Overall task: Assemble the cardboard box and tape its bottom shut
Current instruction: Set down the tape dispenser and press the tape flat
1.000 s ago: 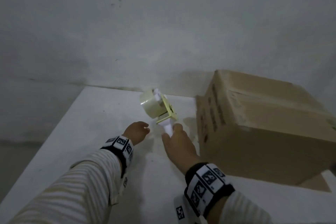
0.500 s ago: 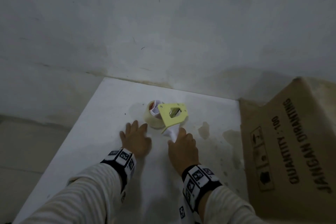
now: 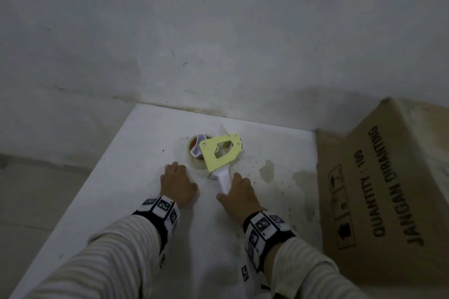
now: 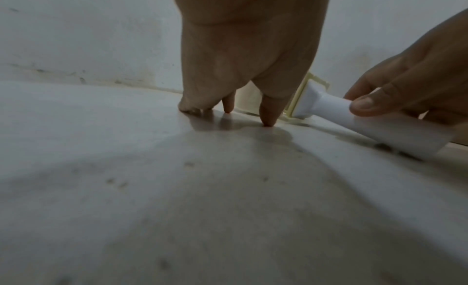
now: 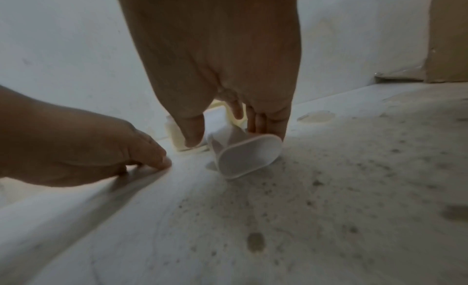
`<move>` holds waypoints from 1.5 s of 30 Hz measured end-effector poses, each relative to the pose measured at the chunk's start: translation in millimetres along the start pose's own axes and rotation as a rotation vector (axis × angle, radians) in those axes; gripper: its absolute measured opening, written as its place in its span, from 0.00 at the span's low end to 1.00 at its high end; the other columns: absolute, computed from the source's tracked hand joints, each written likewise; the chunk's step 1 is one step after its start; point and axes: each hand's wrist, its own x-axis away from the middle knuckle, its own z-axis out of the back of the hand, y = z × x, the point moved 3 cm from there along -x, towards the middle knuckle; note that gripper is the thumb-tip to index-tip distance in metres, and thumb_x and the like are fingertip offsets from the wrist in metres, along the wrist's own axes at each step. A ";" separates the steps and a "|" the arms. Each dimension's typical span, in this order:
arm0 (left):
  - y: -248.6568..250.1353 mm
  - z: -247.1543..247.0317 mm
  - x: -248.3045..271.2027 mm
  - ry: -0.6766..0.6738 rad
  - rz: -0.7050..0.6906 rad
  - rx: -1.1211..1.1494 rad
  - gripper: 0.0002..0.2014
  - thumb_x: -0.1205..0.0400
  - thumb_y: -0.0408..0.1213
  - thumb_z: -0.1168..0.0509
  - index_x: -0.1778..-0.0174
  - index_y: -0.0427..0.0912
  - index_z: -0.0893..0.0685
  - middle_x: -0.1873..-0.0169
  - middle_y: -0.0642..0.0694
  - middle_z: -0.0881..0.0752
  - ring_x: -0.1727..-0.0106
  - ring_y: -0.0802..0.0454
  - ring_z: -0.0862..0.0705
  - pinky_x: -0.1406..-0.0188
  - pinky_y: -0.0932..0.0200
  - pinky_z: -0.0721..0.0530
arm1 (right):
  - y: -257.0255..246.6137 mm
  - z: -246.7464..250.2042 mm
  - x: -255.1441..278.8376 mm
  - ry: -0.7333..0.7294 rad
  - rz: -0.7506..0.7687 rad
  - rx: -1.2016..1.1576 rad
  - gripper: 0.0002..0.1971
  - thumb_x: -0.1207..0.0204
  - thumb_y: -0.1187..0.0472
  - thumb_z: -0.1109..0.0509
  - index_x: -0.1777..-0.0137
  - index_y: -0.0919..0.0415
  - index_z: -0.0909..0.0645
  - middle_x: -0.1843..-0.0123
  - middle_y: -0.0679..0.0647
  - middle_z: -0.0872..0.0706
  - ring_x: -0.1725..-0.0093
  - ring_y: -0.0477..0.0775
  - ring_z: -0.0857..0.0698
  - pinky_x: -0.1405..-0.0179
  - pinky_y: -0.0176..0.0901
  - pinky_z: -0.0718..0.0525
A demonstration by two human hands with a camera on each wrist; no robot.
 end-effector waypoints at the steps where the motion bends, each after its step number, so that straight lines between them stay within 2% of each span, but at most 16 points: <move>1: 3.1 0.5 5.8 -0.008 0.008 0.013 0.25 0.23 0.42 0.34 0.32 0.35 0.27 0.29 0.39 0.29 0.25 0.40 0.34 0.28 0.46 0.31 | 2.1 4.3 8.3 0.000 0.018 0.003 0.32 0.23 0.50 0.32 0.24 0.61 0.40 0.28 0.63 0.33 0.29 0.64 0.29 0.32 0.54 0.26; 5: 25.7 1.1 33.4 -0.017 0.008 0.058 0.20 0.23 0.43 0.40 0.38 0.36 0.22 0.36 0.37 0.21 0.31 0.37 0.25 0.33 0.46 0.25 | 10.2 29.4 52.1 0.035 0.115 0.025 0.25 0.20 0.54 0.37 0.26 0.60 0.36 0.29 0.63 0.32 0.29 0.65 0.30 0.32 0.56 0.27; 8: 47.7 -31.7 22.0 -0.036 -0.033 0.179 0.25 0.31 0.49 0.49 0.46 0.39 0.18 0.45 0.37 0.15 0.40 0.35 0.18 0.42 0.44 0.19 | 16.6 63.1 93.0 0.100 0.179 0.007 0.23 0.20 0.57 0.39 0.25 0.59 0.35 0.27 0.61 0.33 0.27 0.65 0.32 0.29 0.55 0.29; 10: 90.6 -24.1 54.1 0.006 -0.117 0.265 0.27 0.29 0.49 0.46 0.35 0.46 0.22 0.38 0.41 0.17 0.36 0.38 0.19 0.37 0.43 0.19 | 23.3 92.4 125.1 0.165 0.220 -0.041 0.23 0.19 0.59 0.41 0.24 0.59 0.34 0.26 0.60 0.34 0.26 0.63 0.33 0.27 0.53 0.30; 12: 138.7 -0.9 105.0 0.038 -0.231 0.337 0.26 0.22 0.40 0.38 0.27 0.41 0.28 0.31 0.42 0.22 0.29 0.40 0.23 0.29 0.45 0.24 | 29.3 124.0 158.9 0.258 0.274 -0.083 0.22 0.19 0.61 0.42 0.25 0.58 0.33 0.27 0.58 0.33 0.26 0.61 0.33 0.28 0.52 0.29; 16: 223.4 18.5 176.5 0.067 -0.345 0.426 0.17 0.18 0.38 0.40 0.35 0.35 0.21 0.35 0.38 0.18 0.34 0.42 0.21 0.41 0.55 0.24 | 58.3 197.3 228.8 0.497 0.385 -0.120 0.18 0.18 0.62 0.42 0.29 0.60 0.27 0.30 0.58 0.28 0.29 0.58 0.28 0.33 0.44 0.29; 19: 267.2 36.2 228.9 0.053 -0.421 0.609 0.21 0.14 0.40 0.46 0.25 0.41 0.28 0.26 0.43 0.26 0.24 0.43 0.28 0.27 0.50 0.28 | 92.6 244.8 260.1 0.593 0.404 -0.108 0.16 0.17 0.63 0.44 0.33 0.62 0.23 0.32 0.58 0.25 0.34 0.55 0.24 0.46 0.35 0.31; 21: 286.3 44.5 256.9 0.019 -0.434 0.705 0.21 0.13 0.40 0.48 0.22 0.45 0.32 0.21 0.46 0.31 0.21 0.46 0.33 0.24 0.53 0.34 | 119.9 262.2 266.6 0.591 0.341 -0.013 0.17 0.16 0.61 0.45 0.31 0.62 0.23 0.30 0.59 0.24 0.33 0.57 0.24 0.41 0.39 0.28; 24: 305.2 47.1 278.0 -0.022 -0.466 0.809 0.21 0.13 0.38 0.49 0.22 0.45 0.31 0.23 0.48 0.29 0.22 0.49 0.32 0.31 0.60 0.33 | 155.4 259.0 266.6 0.414 0.284 0.177 0.20 0.14 0.57 0.47 0.26 0.62 0.28 0.23 0.60 0.28 0.25 0.59 0.28 0.29 0.44 0.31; 26: 312.4 42.3 283.4 -0.078 -0.473 0.864 0.23 0.16 0.42 0.48 0.23 0.46 0.29 0.24 0.49 0.27 0.24 0.48 0.28 0.26 0.56 0.31 | 170.8 244.9 264.0 0.336 0.316 0.300 0.22 0.13 0.54 0.48 0.23 0.62 0.31 0.19 0.59 0.32 0.21 0.58 0.33 0.24 0.44 0.37; 29: 315.7 27.2 282.4 -0.190 -0.451 0.957 0.26 0.18 0.44 0.47 0.21 0.53 0.33 0.24 0.47 0.25 0.28 0.45 0.22 0.27 0.47 0.23 | 180.3 232.7 255.5 0.448 0.377 0.396 0.22 0.13 0.52 0.50 0.22 0.59 0.32 0.19 0.58 0.31 0.20 0.57 0.33 0.22 0.48 0.37; 31: 316.1 23.3 292.0 -0.213 -0.446 0.982 0.26 0.13 0.41 0.48 0.17 0.51 0.41 0.25 0.50 0.27 0.33 0.52 0.22 0.34 0.62 0.21 | 181.5 229.0 251.2 0.495 0.393 0.413 0.22 0.13 0.52 0.49 0.23 0.58 0.31 0.20 0.57 0.29 0.21 0.57 0.32 0.22 0.51 0.35; 34: 317.6 17.7 295.5 -0.209 -0.451 1.035 0.26 0.12 0.39 0.50 0.16 0.48 0.45 0.31 0.51 0.26 0.48 0.63 0.21 0.63 0.80 0.21 | 181.0 225.0 251.0 0.536 0.407 0.456 0.24 0.14 0.51 0.50 0.21 0.58 0.33 0.20 0.57 0.31 0.20 0.57 0.33 0.21 0.51 0.37; 40: 325.9 26.5 281.8 -0.280 -0.427 0.998 0.29 0.14 0.34 0.50 0.16 0.51 0.48 0.22 0.46 0.31 0.50 0.60 0.20 0.59 0.68 0.20 | 176.7 226.7 250.8 0.529 0.387 0.470 0.25 0.15 0.48 0.47 0.22 0.56 0.33 0.21 0.55 0.29 0.23 0.58 0.30 0.25 0.50 0.34; 43: 334.3 37.1 275.9 -0.304 -0.429 0.882 0.31 0.15 0.34 0.50 0.16 0.52 0.52 0.18 0.45 0.37 0.40 0.52 0.21 0.58 0.64 0.24 | 172.7 231.2 251.6 0.485 0.352 0.508 0.28 0.18 0.42 0.44 0.23 0.55 0.32 0.26 0.55 0.24 0.30 0.59 0.24 0.33 0.50 0.26; 45: 339.5 39.8 270.7 -0.324 -0.427 0.850 0.32 0.15 0.34 0.50 0.16 0.53 0.55 0.22 0.46 0.33 0.44 0.52 0.21 0.61 0.62 0.23 | 169.3 236.6 250.7 0.456 0.314 0.526 0.30 0.20 0.37 0.44 0.24 0.54 0.31 0.33 0.56 0.21 0.36 0.59 0.21 0.41 0.50 0.21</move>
